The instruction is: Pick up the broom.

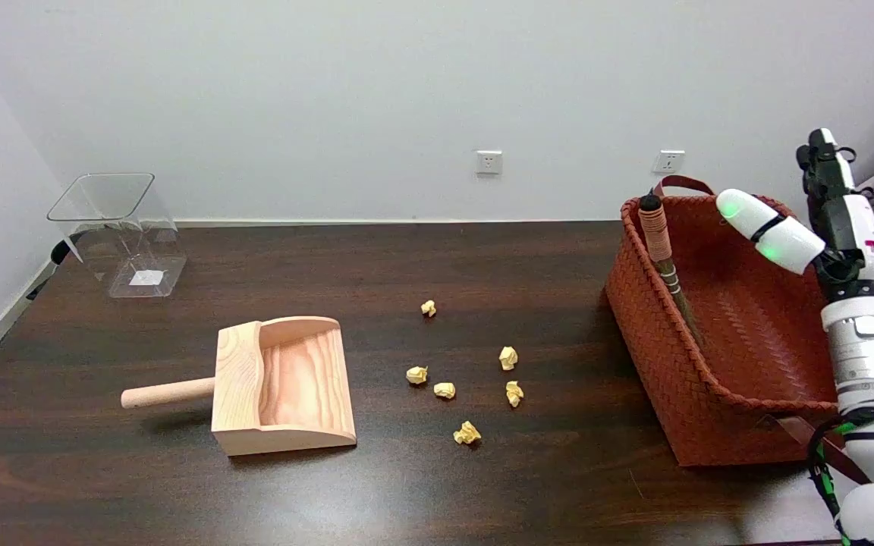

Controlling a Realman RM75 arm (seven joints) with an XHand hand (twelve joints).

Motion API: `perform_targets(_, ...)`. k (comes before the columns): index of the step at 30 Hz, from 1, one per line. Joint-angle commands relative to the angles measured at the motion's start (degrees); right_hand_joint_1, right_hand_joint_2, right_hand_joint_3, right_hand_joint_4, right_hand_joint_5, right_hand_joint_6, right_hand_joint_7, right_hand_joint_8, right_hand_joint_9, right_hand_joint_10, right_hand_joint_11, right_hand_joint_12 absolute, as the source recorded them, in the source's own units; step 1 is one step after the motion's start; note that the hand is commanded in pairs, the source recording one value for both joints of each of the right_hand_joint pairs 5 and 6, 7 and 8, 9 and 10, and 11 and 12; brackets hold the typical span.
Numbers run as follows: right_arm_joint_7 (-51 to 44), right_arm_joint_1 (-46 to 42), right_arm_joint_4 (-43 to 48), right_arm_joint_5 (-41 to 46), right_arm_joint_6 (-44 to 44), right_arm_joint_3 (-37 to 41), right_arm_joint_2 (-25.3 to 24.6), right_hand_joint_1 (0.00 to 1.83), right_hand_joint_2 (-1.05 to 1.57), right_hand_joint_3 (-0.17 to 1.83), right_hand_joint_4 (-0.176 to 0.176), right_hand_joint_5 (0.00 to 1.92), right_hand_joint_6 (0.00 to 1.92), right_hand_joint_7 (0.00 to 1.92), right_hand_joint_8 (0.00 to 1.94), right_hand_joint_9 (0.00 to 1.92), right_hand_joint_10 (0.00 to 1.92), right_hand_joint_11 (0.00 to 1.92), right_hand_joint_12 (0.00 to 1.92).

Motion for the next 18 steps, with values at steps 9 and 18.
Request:
perform_targets(9, -0.34, 4.01, 1.16, -0.82, -21.99, 6.77, 1.73, 0.75, 0.79, 0.05, 0.000, 0.00, 0.00, 0.12, 0.12, 0.00, 0.00, 0.00, 0.00)
perform_targets(18, 0.14, 7.59, 0.52, -0.48, -28.34, 5.79, 2.32, 0.72, 0.83, 0.08, 0.000, 0.00, 0.00, 0.14, 0.14, 0.00, 0.00, 0.00, 0.00)
